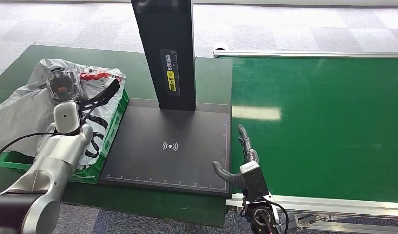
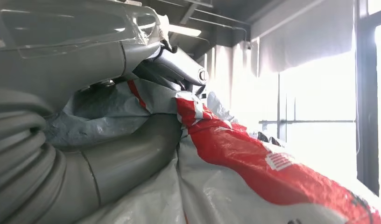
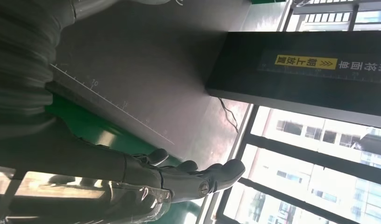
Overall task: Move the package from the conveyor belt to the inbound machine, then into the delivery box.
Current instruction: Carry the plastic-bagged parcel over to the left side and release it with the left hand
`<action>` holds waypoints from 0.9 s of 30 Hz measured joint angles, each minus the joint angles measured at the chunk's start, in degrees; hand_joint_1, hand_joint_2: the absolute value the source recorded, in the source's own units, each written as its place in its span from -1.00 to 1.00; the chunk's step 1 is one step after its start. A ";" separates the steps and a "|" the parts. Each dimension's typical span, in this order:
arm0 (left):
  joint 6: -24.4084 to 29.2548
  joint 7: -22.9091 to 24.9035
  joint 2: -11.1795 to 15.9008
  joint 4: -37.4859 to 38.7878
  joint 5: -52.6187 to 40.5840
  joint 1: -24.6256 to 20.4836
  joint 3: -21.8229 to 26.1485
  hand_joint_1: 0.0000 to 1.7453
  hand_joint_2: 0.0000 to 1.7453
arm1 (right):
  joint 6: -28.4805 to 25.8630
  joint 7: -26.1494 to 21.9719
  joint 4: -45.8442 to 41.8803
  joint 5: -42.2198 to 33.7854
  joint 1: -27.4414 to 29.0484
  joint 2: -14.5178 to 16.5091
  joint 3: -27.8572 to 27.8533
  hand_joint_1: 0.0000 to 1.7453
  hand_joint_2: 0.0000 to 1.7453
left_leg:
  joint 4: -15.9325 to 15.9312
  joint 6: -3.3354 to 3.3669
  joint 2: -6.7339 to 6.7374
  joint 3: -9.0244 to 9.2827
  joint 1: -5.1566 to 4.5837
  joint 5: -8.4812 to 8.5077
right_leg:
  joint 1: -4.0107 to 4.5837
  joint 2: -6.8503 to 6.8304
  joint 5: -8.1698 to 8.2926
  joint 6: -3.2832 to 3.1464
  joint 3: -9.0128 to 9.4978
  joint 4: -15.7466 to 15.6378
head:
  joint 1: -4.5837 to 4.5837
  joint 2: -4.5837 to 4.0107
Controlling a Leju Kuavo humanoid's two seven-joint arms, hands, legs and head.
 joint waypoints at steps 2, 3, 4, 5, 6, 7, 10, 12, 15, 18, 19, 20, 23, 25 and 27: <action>-1.84 0.35 0.36 2.16 0.18 0.01 -1.25 -0.56 1.00 | 0.00 0.00 0.01 -0.17 0.00 -0.04 0.21 -1.00 1.00 | 0.00 0.00 0.00 0.00 0.00 0.00 | 0.00 0.00 0.00 0.00 0.00 0.00 | -0.01 0.00; -2.91 -0.34 0.48 3.06 0.82 0.04 -1.62 -0.96 1.00 | -0.01 0.00 0.01 -0.28 0.00 -0.07 0.26 -1.00 1.00 | 0.00 0.00 0.00 0.00 0.00 0.00 | 0.00 0.00 0.00 0.00 0.00 0.00 | -0.01 0.00; -4.11 -1.90 0.55 3.83 2.40 0.07 -1.61 -1.00 1.00 | -0.02 0.00 0.02 -0.37 0.00 -0.10 0.28 -1.00 1.00 | 0.00 0.00 0.00 0.00 0.00 0.00 | 0.00 0.00 0.00 0.00 0.00 0.00 | -0.01 0.00; -5.43 -4.25 0.55 4.48 5.05 0.11 -1.10 -1.00 1.00 | -0.04 -0.01 0.02 -0.50 0.01 -0.15 0.28 -1.00 1.00 | 0.00 0.00 0.00 0.00 0.00 0.00 | 0.00 0.00 0.00 0.00 0.00 0.00 | -0.01 0.00; -6.66 -6.82 0.54 4.97 8.19 0.14 -0.19 -1.00 1.00 | -0.05 -0.07 0.02 -0.72 0.02 -0.20 0.28 -1.00 1.00 | 0.00 0.00 0.00 0.00 0.00 0.00 | 0.00 0.00 0.00 0.00 0.00 0.00 | -0.01 0.00; -7.71 -9.24 0.51 5.36 11.29 0.15 0.98 -1.00 1.00 | -0.07 -0.19 0.02 -0.99 0.04 -0.25 0.27 -1.00 1.00 | 0.00 0.00 0.00 0.00 0.00 0.00 | 0.00 0.00 0.00 0.00 0.00 0.00 | -0.01 0.00; -8.63 -14.50 0.55 6.01 17.36 0.17 4.75 -1.00 1.00 | -0.05 -0.59 0.02 -1.69 0.11 -0.33 0.24 -1.00 1.00 | 0.00 0.00 -0.01 0.00 0.00 0.00 | 0.00 -0.01 0.00 0.00 0.01 0.00 | -0.01 0.00; -7.14 -17.84 0.61 6.19 20.78 0.19 7.40 -1.00 1.00 | -0.01 -0.63 0.02 -1.83 0.17 -0.33 0.24 -1.00 1.00 | 0.00 0.00 -0.01 -0.01 0.00 0.00 | 0.00 -0.01 0.00 0.00 0.01 0.00 | -0.01 0.00; -2.95 -24.73 0.65 6.11 27.39 0.16 11.99 -1.00 1.00 | 0.07 -0.63 0.02 -1.85 0.42 -0.33 0.25 -1.00 1.00 | 0.00 0.00 0.00 0.00 0.00 0.00 | 0.00 0.00 0.00 0.00 0.00 0.00 | -0.01 0.00; 0.48 -36.21 0.40 4.71 37.01 0.14 16.95 -1.00 1.00 | 0.05 -0.63 0.02 -1.85 0.61 -0.33 0.26 -1.00 1.00 | 0.00 0.00 0.00 0.01 0.01 0.01 | 0.01 0.00 0.00 0.00 -0.02 0.00 | 0.00 0.00; 1.29 -40.29 0.17 3.69 40.87 0.15 18.59 -1.00 1.00 | 0.00 -0.65 0.02 -1.86 0.64 -0.33 0.26 -1.00 1.00 | 0.01 0.00 0.00 0.01 0.01 0.01 | 0.01 0.00 0.00 0.00 -0.03 0.00 | 0.01 0.00; 2.00 -44.09 -0.14 2.30 45.00 0.18 20.04 -1.00 1.00 | -0.09 -0.70 0.02 -1.86 0.65 -0.33 0.25 -1.00 1.00 | 0.01 0.00 0.00 0.00 0.01 0.00 | 0.01 0.00 0.00 0.00 -0.03 0.00 | 0.00 0.00; 4.38 -52.09 -1.54 -4.00 57.57 0.85 22.81 -1.00 1.00 | -0.66 -1.06 0.02 -1.84 0.65 -0.31 0.25 -1.00 1.00 | 0.01 0.00 0.00 0.00 0.01 0.00 | 0.01 0.00 0.00 0.00 -0.02 0.00 | -0.01 0.00; 5.82 -54.70 -2.55 -9.72 65.40 2.09 23.03 -1.00 1.00 | -1.00 -1.25 0.02 -1.83 0.61 -0.27 0.25 -1.00 1.00 | 0.01 0.00 0.00 0.00 0.01 0.00 | 0.01 0.00 0.00 0.00 -0.02 0.00 | -0.01 0.00; 6.35 -55.81 -3.56 -15.75 72.04 3.81 22.50 -1.00 1.00 | -1.21 -1.31 0.02 -1.83 0.50 -0.19 0.24 -1.00 1.00 | 0.00 0.00 0.00 -0.01 0.01 0.00 | 0.01 0.00 0.00 0.00 -0.02 0.00 | 0.00 0.00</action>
